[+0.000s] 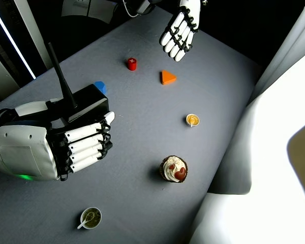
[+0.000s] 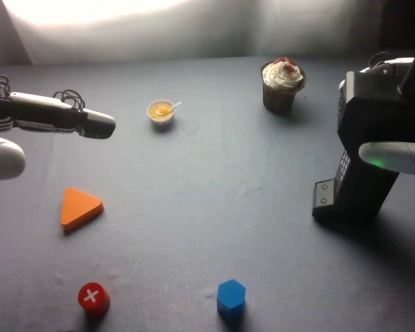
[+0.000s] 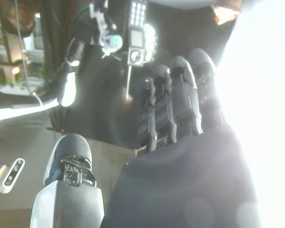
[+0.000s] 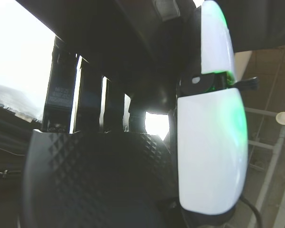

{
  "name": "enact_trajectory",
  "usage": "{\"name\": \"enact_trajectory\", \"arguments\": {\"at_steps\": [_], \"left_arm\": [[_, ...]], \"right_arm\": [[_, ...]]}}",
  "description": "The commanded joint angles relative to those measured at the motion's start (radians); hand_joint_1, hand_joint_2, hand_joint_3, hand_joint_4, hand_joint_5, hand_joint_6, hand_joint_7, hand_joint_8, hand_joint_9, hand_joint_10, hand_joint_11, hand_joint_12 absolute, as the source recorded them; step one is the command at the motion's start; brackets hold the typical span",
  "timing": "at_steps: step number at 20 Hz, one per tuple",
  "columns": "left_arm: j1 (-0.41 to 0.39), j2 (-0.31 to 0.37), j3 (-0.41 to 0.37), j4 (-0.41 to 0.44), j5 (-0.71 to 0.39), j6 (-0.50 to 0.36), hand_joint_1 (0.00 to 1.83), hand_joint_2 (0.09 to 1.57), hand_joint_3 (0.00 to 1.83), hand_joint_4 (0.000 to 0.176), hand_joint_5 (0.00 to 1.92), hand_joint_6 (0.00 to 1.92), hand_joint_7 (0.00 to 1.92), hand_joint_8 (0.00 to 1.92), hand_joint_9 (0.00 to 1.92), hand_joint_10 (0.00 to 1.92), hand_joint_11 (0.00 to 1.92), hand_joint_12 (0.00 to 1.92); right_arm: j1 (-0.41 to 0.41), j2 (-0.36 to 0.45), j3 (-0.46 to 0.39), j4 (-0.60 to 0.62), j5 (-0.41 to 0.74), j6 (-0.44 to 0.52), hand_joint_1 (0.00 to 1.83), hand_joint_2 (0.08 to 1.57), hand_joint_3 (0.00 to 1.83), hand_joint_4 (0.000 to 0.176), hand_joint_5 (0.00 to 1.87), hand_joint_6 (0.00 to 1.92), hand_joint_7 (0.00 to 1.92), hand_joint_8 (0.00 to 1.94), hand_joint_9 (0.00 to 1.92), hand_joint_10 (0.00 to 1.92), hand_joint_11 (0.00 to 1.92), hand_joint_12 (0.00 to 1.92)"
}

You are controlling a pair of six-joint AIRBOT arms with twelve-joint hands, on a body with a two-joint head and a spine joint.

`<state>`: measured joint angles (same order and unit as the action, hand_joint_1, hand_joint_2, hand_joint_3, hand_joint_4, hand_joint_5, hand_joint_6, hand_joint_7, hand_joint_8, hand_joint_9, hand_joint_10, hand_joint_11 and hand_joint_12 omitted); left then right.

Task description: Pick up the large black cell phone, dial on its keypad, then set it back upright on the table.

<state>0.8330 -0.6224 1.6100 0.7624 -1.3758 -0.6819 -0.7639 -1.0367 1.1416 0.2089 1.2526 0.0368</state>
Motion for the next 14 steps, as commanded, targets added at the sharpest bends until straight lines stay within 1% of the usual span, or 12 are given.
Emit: {"name": "enact_trajectory", "arguments": {"at_steps": [1, 2, 4, 5, 6, 7, 8, 9, 10, 12, 13, 14], "left_arm": [[-0.026, -0.008, -0.003, -0.074, -0.083, -0.011, 0.14, 1.17, 0.00, 0.000, 0.31, 0.00, 0.33, 0.01, 0.26, 0.01, 0.00, 0.55], [-0.040, -0.015, 0.004, -0.074, -0.084, -0.011, 0.14, 1.17, 0.00, 0.000, 0.30, 0.00, 0.32, 0.00, 0.25, 0.00, 0.00, 0.51], [-0.056, -0.022, 0.023, -0.073, -0.085, -0.011, 0.10, 1.19, 0.00, 0.000, 0.27, 0.00, 0.27, 0.00, 0.20, 0.00, 0.00, 0.36], [-0.066, -0.024, 0.037, -0.071, -0.084, -0.011, 0.15, 1.17, 0.00, 0.000, 0.31, 0.01, 0.31, 0.01, 0.24, 0.01, 0.00, 0.45], [-0.075, -0.024, 0.045, -0.070, -0.084, -0.011, 0.16, 1.17, 0.00, 0.000, 0.33, 0.01, 0.33, 0.01, 0.26, 0.01, 0.00, 0.50], [-0.104, -0.029, 0.053, -0.070, -0.084, -0.011, 0.17, 1.17, 0.00, 0.000, 0.34, 0.01, 0.35, 0.01, 0.26, 0.01, 0.00, 0.53], [-0.120, -0.033, 0.053, -0.070, -0.084, -0.010, 0.14, 1.18, 0.00, 0.000, 0.29, 0.00, 0.32, 0.00, 0.25, 0.00, 0.00, 0.48], [-0.122, -0.034, 0.050, -0.070, -0.084, -0.011, 0.15, 1.17, 0.00, 0.000, 0.30, 0.01, 0.32, 0.00, 0.25, 0.00, 0.00, 0.48], [-0.134, -0.037, 0.045, -0.067, -0.084, -0.011, 0.17, 1.17, 0.00, 0.000, 0.31, 0.01, 0.32, 0.00, 0.25, 0.00, 0.00, 0.48], [-0.169, -0.047, 0.038, -0.065, -0.086, -0.011, 0.12, 1.18, 0.00, 0.000, 0.31, 0.00, 0.29, 0.00, 0.23, 0.00, 0.00, 0.45], [-0.180, -0.051, 0.031, -0.058, -0.087, -0.011, 0.06, 1.20, 0.01, 0.000, 0.26, 0.00, 0.25, 0.00, 0.20, 0.00, 0.00, 0.37], [-0.180, -0.053, 0.025, -0.047, -0.088, -0.011, 0.10, 1.19, 0.00, 0.000, 0.28, 0.01, 0.28, 0.01, 0.21, 0.01, 0.00, 0.40]], "right_arm": [[0.001, 0.007, 0.006, 0.004, 0.136, 0.017, 1.48, 1.14, 0.00, 0.000, 0.83, 1.05, 0.85, 1.05, 0.94, 1.11, 0.79, 1.62], [0.001, 0.008, 0.006, 0.004, 0.136, 0.017, 1.48, 1.14, 0.00, 0.000, 0.80, 1.09, 0.84, 1.06, 0.93, 1.12, 0.78, 1.63], [0.001, 0.010, 0.006, 0.004, 0.136, 0.017, 1.48, 1.17, 0.00, 0.000, 0.73, 1.22, 0.82, 1.12, 0.82, 1.24, 0.73, 1.68], [0.001, 0.011, 0.006, 0.004, 0.136, 0.017, 1.37, 1.20, 0.00, 0.000, 0.69, 1.31, 0.82, 1.19, 0.79, 1.37, 0.61, 1.33], [0.001, 0.012, 0.006, 0.004, 0.136, 0.017, 1.20, 1.23, 0.00, 0.000, 0.66, 1.39, 0.83, 1.26, 0.76, 0.82, 0.60, 1.12], [0.001, 0.013, 0.006, 0.004, 0.136, 0.018, 1.16, 1.20, 0.00, 0.000, 0.65, 0.63, 0.74, 0.60, 0.75, 0.52, 0.56, 1.01], [0.001, 0.014, 0.006, 0.004, 0.136, 0.019, 1.16, 1.16, 0.00, 0.000, 0.72, 0.25, 0.79, 0.24, 0.79, 0.32, 0.54, 0.95], [0.001, 0.014, 0.007, 0.004, 0.136, 0.019, 1.13, 1.13, 0.00, 0.000, 0.72, 0.09, 0.77, 0.08, 0.75, 0.18, 0.48, 0.94], [0.001, 0.015, 0.007, 0.004, 0.137, 0.019, 1.11, 1.11, 0.00, 0.000, 0.71, 0.03, 0.74, 0.02, 0.72, 0.09, 0.43, 0.96], [0.001, 0.016, 0.007, 0.004, 0.138, 0.019, 1.01, 1.07, 0.00, 0.000, 0.61, 0.00, 0.57, 0.00, 0.60, 0.01, 0.32, 0.92], [0.001, 0.016, 0.007, 0.004, 0.138, 0.019, 0.97, 1.06, 0.00, 0.000, 0.55, 0.00, 0.51, 0.00, 0.54, 0.00, 0.28, 0.90], [0.001, 0.017, 0.008, 0.004, 0.138, 0.019, 0.97, 1.05, 0.00, 0.000, 0.52, 0.00, 0.46, 0.00, 0.48, 0.00, 0.23, 0.88]]}}
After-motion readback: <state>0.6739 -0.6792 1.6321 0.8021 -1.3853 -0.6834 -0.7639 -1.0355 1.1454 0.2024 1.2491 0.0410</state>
